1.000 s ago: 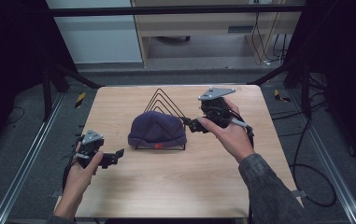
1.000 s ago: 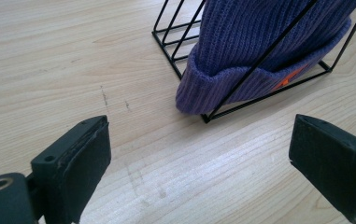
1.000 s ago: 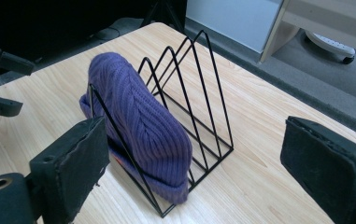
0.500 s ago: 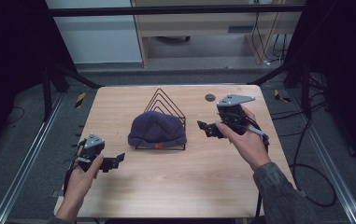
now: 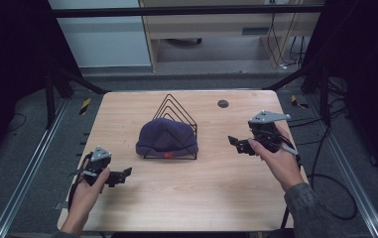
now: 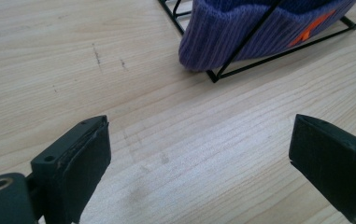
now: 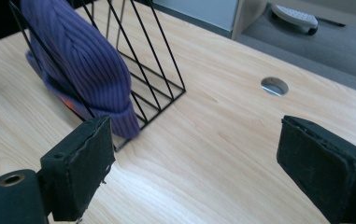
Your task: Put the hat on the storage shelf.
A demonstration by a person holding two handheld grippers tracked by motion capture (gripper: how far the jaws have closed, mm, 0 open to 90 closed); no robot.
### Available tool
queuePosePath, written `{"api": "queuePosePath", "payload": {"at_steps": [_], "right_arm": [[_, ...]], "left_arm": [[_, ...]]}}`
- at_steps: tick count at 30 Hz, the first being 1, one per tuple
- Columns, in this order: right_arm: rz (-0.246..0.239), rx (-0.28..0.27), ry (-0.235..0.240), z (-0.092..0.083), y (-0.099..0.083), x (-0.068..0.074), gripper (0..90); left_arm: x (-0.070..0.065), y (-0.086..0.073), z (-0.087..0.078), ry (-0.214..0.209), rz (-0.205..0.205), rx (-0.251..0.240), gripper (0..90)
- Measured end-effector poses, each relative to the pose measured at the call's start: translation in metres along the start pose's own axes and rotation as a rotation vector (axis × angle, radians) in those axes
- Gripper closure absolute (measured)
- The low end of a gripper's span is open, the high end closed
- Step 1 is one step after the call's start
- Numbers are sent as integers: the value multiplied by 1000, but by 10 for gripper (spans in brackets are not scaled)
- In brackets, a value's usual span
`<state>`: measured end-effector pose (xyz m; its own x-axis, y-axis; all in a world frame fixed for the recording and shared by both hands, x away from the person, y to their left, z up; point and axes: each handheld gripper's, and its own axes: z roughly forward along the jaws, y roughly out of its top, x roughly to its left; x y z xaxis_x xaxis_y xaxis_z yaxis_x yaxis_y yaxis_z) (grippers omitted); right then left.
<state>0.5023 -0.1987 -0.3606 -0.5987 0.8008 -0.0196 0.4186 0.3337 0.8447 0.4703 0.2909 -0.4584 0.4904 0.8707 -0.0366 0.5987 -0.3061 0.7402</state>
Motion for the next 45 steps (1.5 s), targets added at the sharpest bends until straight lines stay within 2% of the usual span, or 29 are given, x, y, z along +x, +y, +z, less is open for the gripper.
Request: {"api": "queuePosePath", "payload": {"at_steps": [6,14,17,24,26,29,31,35,37,41,45], "right_arm": [[15,24,-13,3,-19,-8,117],[50,59,-37,12,-46,-17,123],[56,80,-38,16,-55,-17,124],[85,120,-16,27,-84,-11,127],[82,144,-22,31,-92,-11,127],[110,147,-49,36,-102,-12,150],[145,137,-74,38,-107,-15,150],[186,152,-98,45,-116,-20,145],[224,154,-117,47,-119,-19,143],[231,181,-150,51,-126,-18,136],[254,203,-145,50,-133,-19,121]], "left_arm": [[1,-6,3,-1,11,20,51],[9,-15,6,13,-16,38,52],[10,-15,9,15,-41,33,53],[11,-19,12,27,-31,62,53],[12,-21,13,23,-35,71,53],[12,-22,14,10,-33,87,53],[11,-23,16,14,-28,96,53],[12,-23,21,15,-23,117,52],[13,-23,23,18,-24,125,51],[14,-23,29,19,-17,148,51],[13,-20,34,24,-4,152,37]]}}
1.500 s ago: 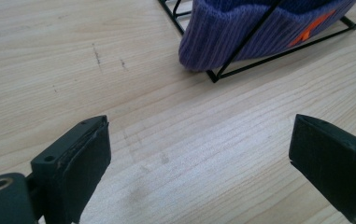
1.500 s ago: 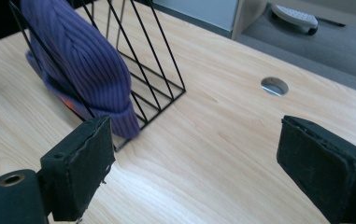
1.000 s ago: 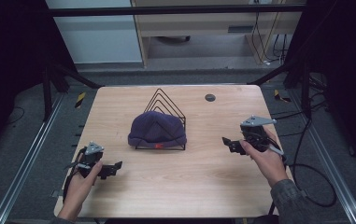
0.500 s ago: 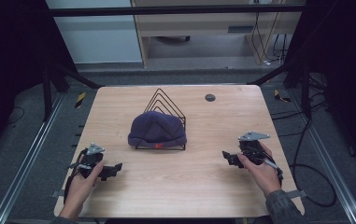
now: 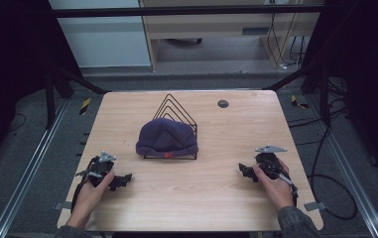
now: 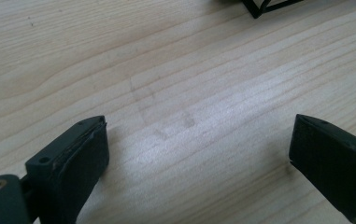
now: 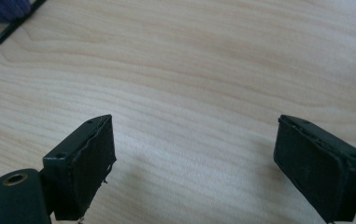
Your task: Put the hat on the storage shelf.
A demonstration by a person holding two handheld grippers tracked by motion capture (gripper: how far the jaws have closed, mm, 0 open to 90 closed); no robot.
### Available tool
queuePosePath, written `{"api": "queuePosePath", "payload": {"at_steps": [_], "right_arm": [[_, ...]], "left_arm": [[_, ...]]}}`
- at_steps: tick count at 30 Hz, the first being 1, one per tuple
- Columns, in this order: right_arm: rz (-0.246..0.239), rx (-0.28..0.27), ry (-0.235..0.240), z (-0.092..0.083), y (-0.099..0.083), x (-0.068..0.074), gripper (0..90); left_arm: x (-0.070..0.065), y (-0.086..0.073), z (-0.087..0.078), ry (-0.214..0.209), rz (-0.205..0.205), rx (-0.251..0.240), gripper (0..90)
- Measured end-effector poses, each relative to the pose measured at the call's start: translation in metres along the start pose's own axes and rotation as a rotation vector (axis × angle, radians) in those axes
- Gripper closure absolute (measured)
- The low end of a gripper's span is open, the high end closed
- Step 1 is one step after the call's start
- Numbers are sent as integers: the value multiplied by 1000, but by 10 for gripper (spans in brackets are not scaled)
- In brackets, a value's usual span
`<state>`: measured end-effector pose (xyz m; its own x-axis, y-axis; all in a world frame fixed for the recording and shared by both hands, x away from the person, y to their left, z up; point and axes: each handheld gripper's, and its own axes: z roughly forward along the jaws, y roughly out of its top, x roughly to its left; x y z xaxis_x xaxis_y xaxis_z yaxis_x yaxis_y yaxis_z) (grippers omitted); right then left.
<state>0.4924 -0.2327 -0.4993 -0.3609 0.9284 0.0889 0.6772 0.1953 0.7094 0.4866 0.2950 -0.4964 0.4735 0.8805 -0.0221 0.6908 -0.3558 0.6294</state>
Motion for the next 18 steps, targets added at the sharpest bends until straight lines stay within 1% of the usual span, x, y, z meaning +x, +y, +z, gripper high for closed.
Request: {"api": "queuePosePath", "payload": {"at_steps": [1,2,3,4,6,7,9,10,11,12,18], "right_arm": [[7,9,4,0,-2,0,118],[3,18,1,0,-5,-1,113],[-6,11,-12,0,-7,-1,113],[-9,10,-23,0,-8,-1,112],[-2,1,-26,-1,-9,-1,108],[-9,-6,-34,-1,-11,1,98],[-37,-11,-55,1,-13,5,75],[-65,-10,-69,2,-15,9,58],[-57,-18,-63,3,-15,10,48],[-63,-29,-67,3,-17,11,47],[-66,-28,-69,3,-18,11,48]], "left_arm": [[-1,1,2,4,15,8,29],[-2,2,3,10,26,11,15],[-4,2,5,16,44,20,7],[-4,3,5,14,48,18,0],[-4,3,6,14,48,13,0],[-4,2,6,13,51,10,0],[-4,1,6,12,50,1,0],[-5,1,6,12,48,-3,0],[-4,0,6,10,49,-4,0],[-4,0,5,10,51,-6,0],[-4,0,5,8,55,-10,0]]}}
